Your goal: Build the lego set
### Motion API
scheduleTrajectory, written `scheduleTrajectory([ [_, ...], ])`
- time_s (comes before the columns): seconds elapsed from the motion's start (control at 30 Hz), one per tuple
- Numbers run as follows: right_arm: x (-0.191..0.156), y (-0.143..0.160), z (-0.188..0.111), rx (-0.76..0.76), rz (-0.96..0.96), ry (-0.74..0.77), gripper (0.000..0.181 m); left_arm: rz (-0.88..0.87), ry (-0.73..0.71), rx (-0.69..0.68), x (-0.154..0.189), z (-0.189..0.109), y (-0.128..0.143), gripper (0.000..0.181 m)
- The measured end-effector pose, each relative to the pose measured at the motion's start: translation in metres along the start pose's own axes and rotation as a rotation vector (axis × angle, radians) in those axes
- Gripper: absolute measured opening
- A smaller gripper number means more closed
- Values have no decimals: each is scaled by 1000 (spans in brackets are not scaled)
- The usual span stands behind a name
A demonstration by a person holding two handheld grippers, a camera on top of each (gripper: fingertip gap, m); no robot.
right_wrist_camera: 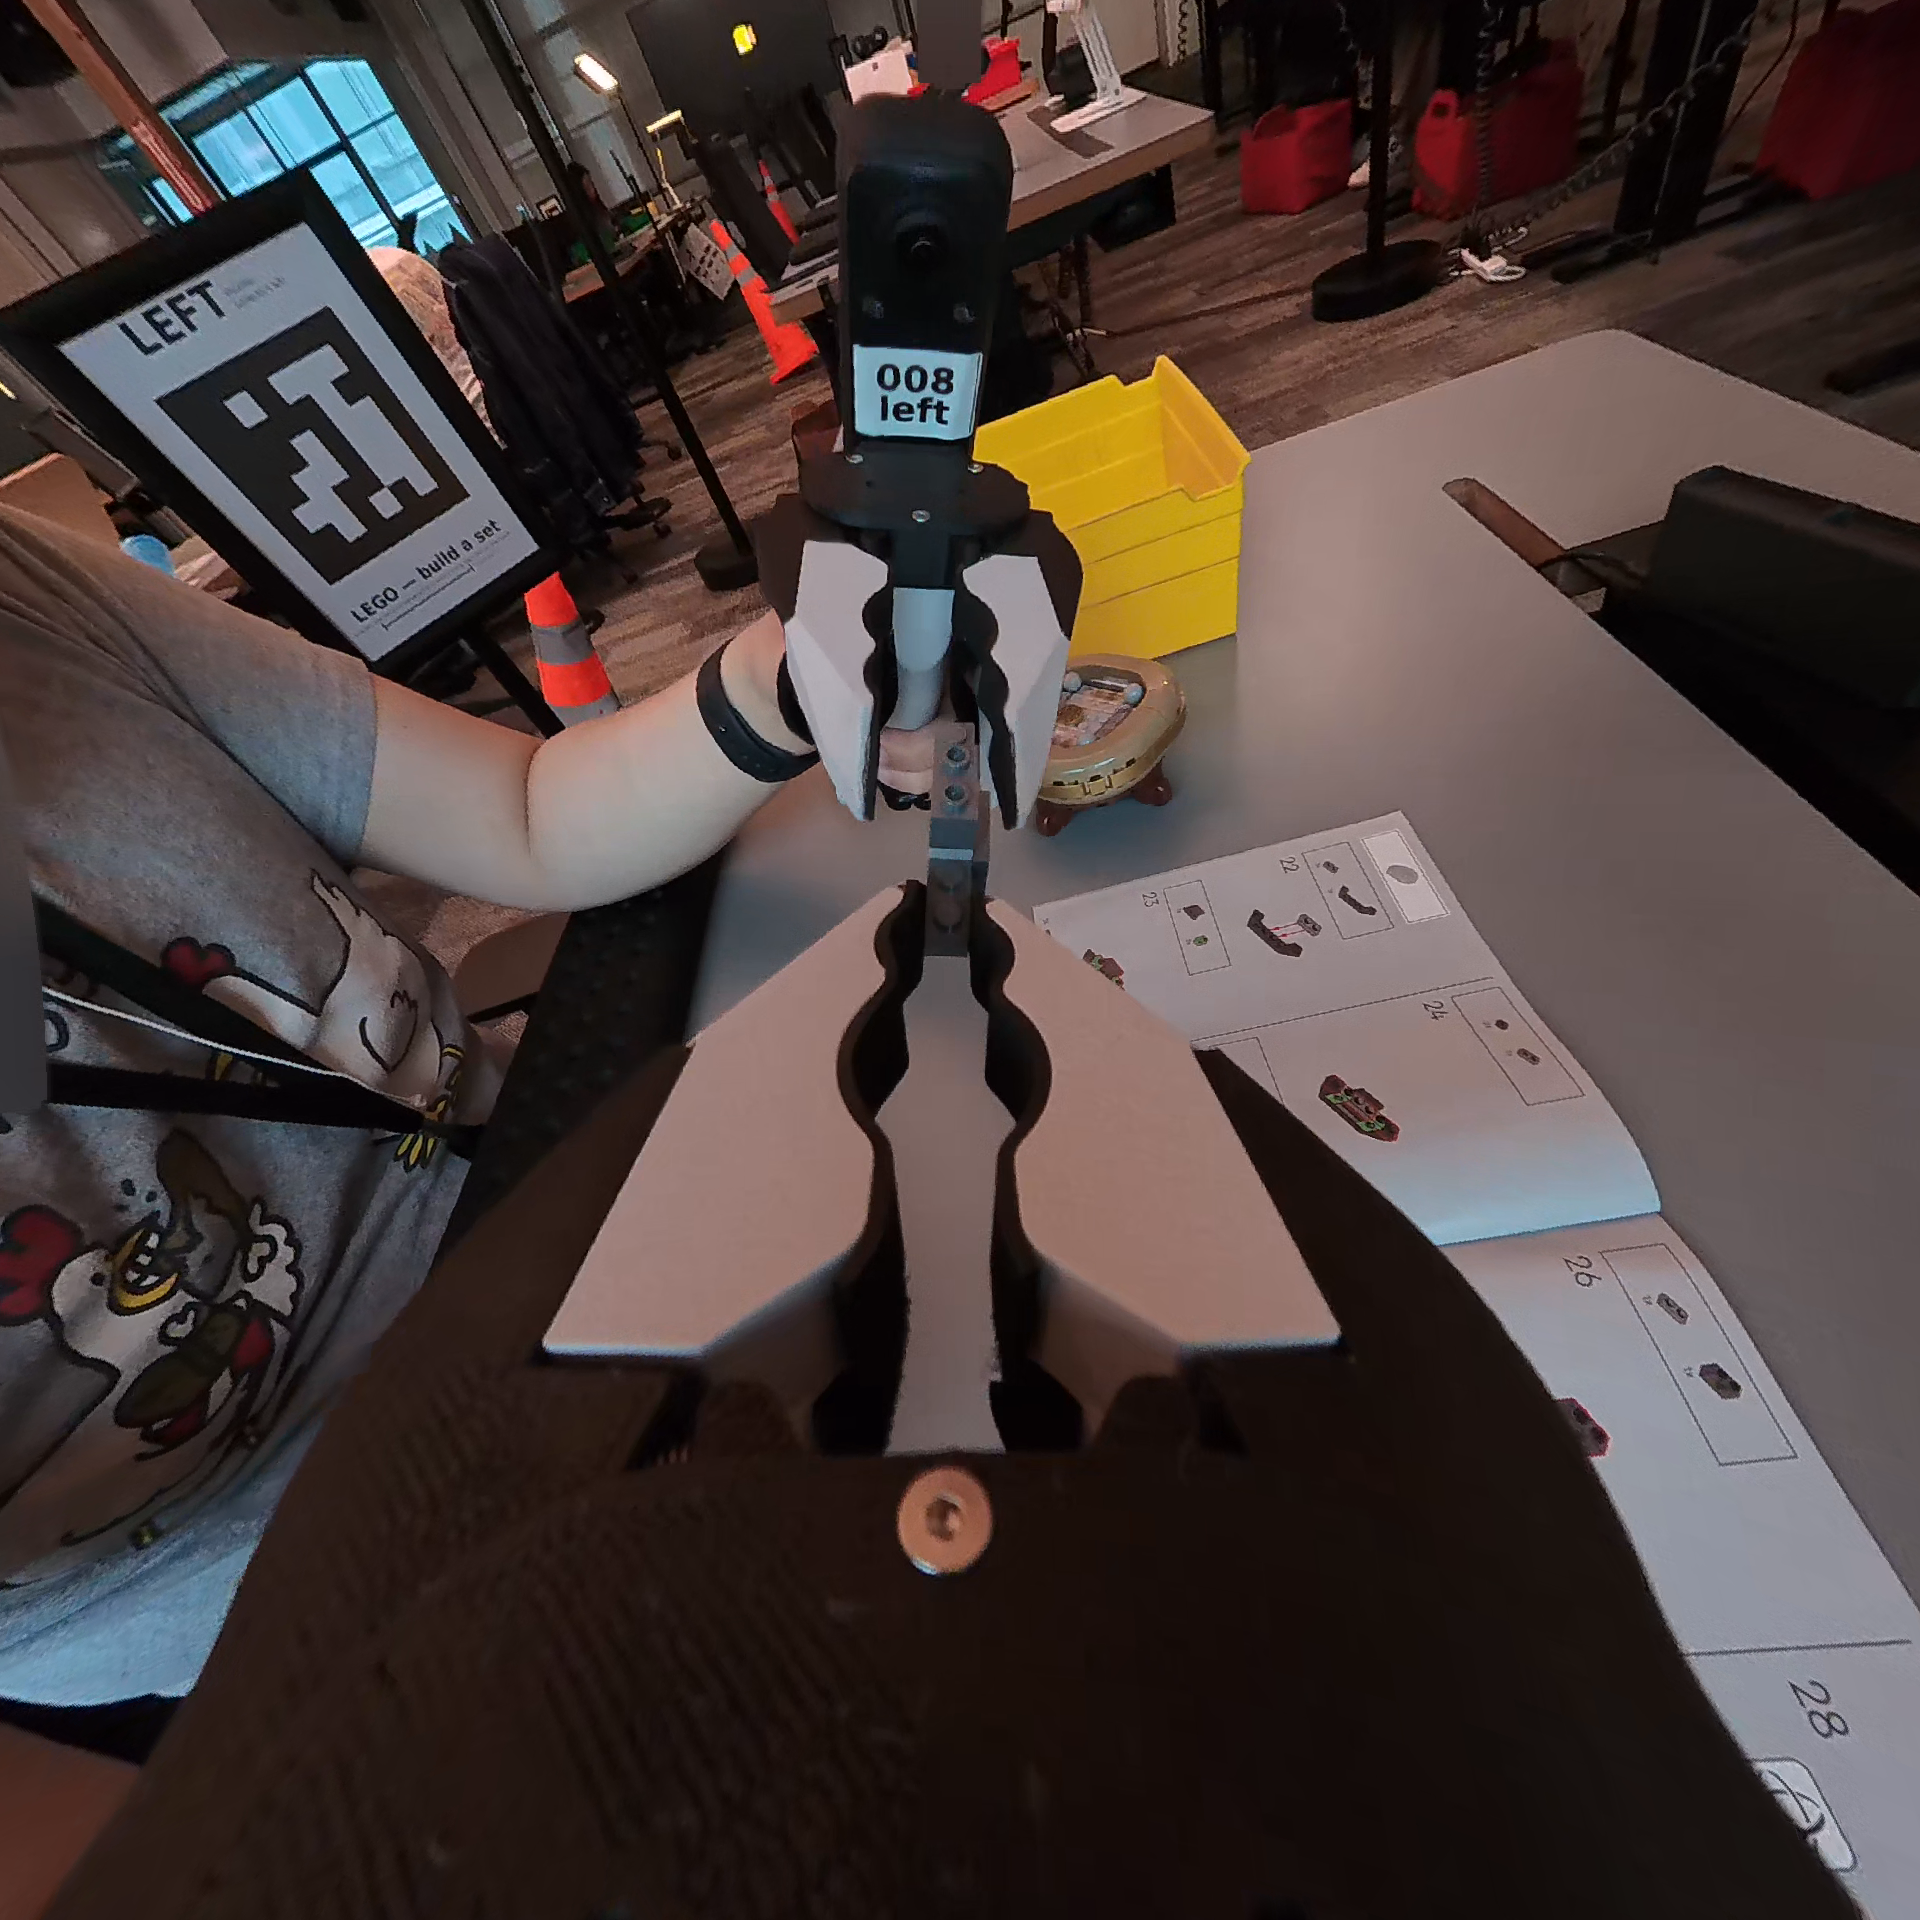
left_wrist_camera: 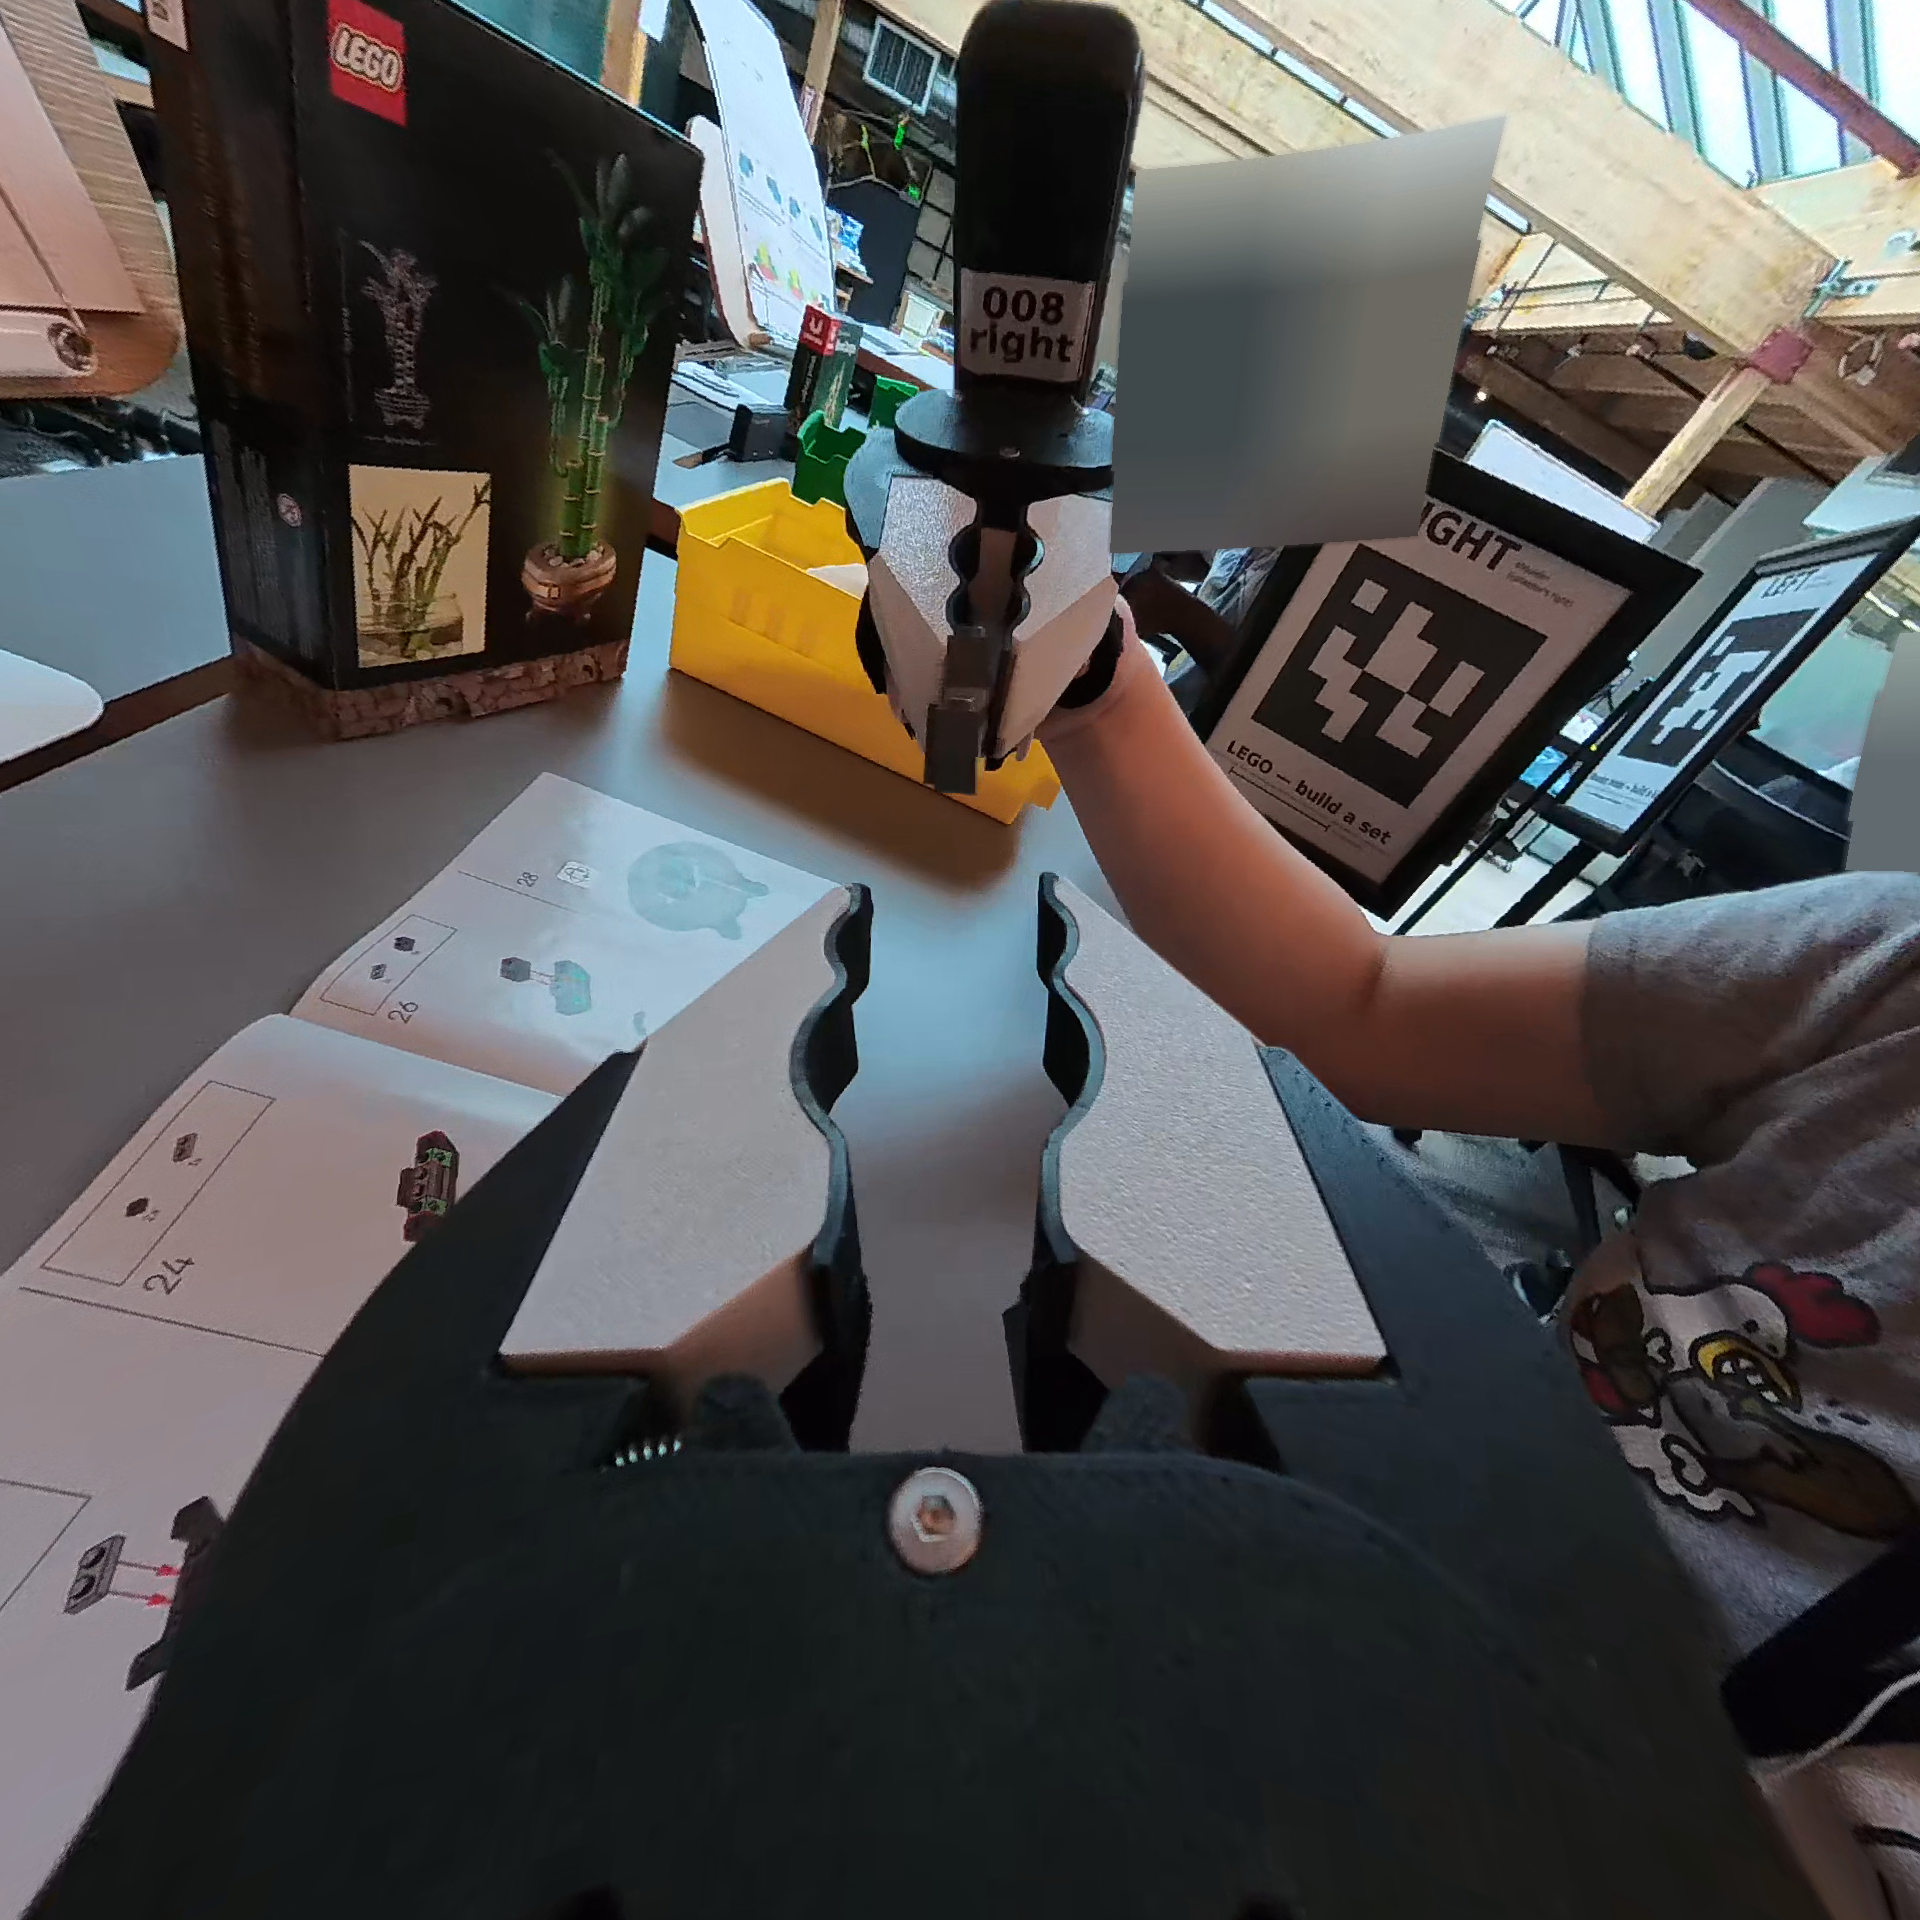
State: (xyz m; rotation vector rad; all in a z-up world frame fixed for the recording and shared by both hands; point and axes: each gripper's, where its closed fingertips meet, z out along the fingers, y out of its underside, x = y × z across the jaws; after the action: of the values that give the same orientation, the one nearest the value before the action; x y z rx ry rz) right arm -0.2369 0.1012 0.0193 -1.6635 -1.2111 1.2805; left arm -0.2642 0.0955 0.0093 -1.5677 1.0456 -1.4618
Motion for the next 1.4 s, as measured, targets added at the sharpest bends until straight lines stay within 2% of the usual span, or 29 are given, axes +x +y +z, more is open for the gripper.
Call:
scheduleTrajectory([
  [0.37,-1,2,2,-52,-44,44,6,39,-33,-50,-2,7,9,29],
  [0.83,-10,1,3,-86,-38,38,7,55,-33,-24,1,2,1,28],
  [1.1,-28,-5,7,-115,-71,17,6,59,-25,-20,3,2,1,28],
  [1.4,-27,-5,6,-119,-68,23,6,62,-25,-30,4,3,3,28],
])
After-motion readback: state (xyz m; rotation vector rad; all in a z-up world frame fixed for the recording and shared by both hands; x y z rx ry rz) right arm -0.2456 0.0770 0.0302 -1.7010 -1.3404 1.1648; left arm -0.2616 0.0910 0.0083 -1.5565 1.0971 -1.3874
